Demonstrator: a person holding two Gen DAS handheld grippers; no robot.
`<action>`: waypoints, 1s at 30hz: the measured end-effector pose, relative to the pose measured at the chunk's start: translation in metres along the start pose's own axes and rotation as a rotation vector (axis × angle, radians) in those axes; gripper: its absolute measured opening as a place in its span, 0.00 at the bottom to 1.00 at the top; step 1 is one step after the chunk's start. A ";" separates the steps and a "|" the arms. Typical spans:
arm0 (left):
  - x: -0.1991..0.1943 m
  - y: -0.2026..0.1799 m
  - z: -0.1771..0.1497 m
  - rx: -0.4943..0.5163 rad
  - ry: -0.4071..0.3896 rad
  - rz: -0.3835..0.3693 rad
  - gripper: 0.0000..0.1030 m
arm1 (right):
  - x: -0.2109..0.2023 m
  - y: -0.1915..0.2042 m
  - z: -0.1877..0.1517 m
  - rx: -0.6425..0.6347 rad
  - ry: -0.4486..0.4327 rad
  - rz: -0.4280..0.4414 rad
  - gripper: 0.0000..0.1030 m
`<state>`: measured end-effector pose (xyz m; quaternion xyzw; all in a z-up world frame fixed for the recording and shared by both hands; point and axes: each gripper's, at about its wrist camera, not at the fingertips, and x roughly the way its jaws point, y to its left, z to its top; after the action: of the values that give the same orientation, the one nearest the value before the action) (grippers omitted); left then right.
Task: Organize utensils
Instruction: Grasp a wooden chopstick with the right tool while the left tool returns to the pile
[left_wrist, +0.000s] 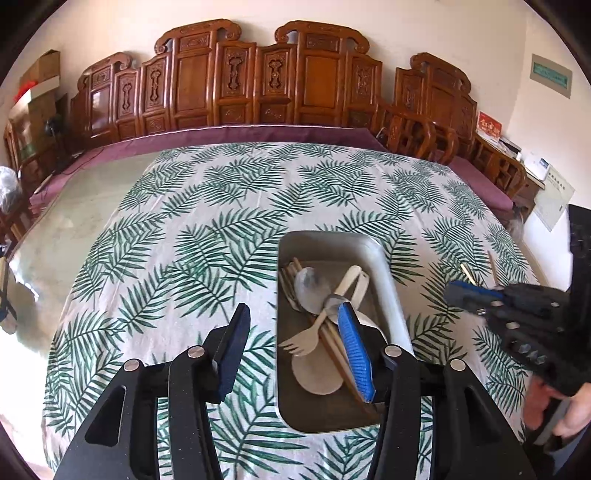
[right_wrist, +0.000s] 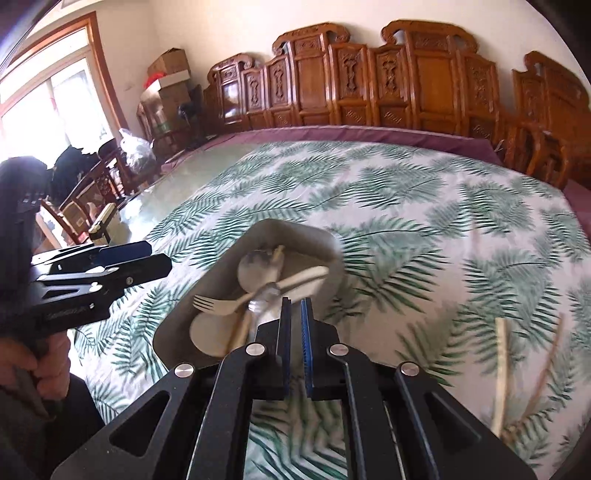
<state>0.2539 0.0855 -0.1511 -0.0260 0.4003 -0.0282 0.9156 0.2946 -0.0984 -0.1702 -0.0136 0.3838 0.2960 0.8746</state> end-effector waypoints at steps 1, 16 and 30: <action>0.000 -0.003 0.000 0.005 -0.001 -0.005 0.50 | -0.008 -0.006 -0.002 0.003 -0.007 -0.011 0.08; 0.001 -0.060 -0.009 0.072 -0.043 -0.083 0.91 | -0.068 -0.103 -0.057 0.080 0.006 -0.259 0.67; 0.007 -0.103 -0.020 0.119 -0.053 -0.084 0.91 | -0.019 -0.199 -0.086 0.187 0.120 -0.373 0.60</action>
<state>0.2413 -0.0182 -0.1627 0.0109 0.3723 -0.0896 0.9237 0.3330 -0.2935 -0.2586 -0.0207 0.4516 0.0909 0.8873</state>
